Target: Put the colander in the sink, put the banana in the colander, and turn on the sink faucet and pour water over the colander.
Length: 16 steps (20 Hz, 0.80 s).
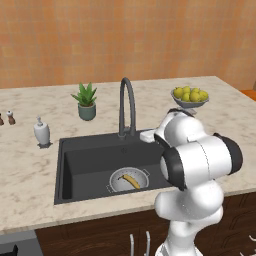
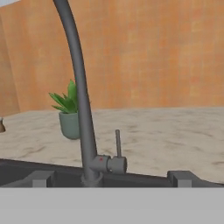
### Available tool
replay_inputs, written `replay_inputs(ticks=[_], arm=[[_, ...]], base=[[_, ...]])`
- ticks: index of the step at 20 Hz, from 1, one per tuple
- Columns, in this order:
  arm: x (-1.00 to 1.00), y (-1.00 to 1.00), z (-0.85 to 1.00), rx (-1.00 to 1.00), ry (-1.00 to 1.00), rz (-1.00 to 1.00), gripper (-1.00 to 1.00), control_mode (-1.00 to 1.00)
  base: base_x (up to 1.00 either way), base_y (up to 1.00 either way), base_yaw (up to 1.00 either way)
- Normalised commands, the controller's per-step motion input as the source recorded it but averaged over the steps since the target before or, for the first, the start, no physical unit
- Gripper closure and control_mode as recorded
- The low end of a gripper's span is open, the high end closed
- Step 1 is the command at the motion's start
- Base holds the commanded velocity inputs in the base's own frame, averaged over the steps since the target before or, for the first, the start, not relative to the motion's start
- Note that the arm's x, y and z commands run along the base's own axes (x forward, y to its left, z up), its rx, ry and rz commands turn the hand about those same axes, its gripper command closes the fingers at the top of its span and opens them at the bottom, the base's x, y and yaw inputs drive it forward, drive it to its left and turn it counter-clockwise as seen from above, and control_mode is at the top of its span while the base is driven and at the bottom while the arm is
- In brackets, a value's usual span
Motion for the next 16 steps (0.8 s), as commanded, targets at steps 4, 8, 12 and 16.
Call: replay_inputs(ticks=[4,8,12,16], arm=[[0.14,0.00,-0.01,0.00,0.00,0.00,-1.00,-1.00],[0.12,0.00,0.00,0.00,0.00,0.00,-1.00,-1.00],[0.17,0.00,0.00,0.00,0.00,0.00,-1.00,-1.00],[0.08,0.00,0.00,0.00,0.01,0.00,-1.00,-1.00]], base=[[0.00,0.00,0.00],[0.00,0.00,0.00],[0.00,0.00,0.00],[0.00,0.00,0.00]])
